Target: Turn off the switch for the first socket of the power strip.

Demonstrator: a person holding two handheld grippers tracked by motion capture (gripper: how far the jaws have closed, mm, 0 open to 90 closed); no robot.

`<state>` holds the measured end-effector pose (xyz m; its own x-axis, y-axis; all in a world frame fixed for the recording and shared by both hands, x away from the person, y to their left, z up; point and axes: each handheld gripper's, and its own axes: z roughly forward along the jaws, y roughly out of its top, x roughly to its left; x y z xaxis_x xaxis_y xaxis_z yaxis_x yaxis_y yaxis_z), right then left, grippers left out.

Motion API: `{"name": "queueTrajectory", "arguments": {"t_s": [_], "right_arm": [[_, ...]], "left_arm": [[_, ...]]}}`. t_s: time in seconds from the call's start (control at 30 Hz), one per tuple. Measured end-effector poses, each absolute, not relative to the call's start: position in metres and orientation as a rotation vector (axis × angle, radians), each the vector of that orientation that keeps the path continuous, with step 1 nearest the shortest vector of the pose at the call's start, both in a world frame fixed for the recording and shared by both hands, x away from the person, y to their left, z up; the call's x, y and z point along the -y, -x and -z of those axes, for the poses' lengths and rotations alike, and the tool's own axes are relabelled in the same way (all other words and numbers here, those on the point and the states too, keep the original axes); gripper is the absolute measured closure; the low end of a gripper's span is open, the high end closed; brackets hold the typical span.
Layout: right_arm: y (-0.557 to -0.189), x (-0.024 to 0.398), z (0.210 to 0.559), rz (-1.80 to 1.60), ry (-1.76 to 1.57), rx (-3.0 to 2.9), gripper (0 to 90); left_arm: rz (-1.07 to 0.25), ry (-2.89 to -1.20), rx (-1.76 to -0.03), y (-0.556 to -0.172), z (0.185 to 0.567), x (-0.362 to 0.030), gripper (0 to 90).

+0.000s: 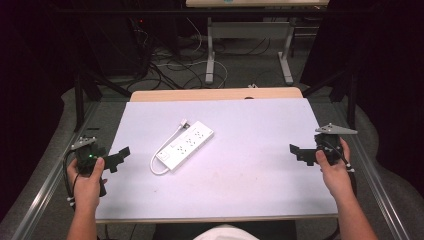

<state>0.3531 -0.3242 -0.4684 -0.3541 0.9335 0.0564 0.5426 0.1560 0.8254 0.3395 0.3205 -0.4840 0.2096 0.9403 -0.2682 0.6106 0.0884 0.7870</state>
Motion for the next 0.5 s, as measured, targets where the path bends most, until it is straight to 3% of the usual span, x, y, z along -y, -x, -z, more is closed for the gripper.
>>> {"name": "queueTrajectory", "arguments": {"t_s": [0.5], "right_arm": [[-0.355,0.3248,0.4724,-1.089,-1.403,-1.972,0.0]], "left_arm": [[-0.482,-1.611,-1.493,-0.3399,0.4841,-0.3207,2.4]]}}
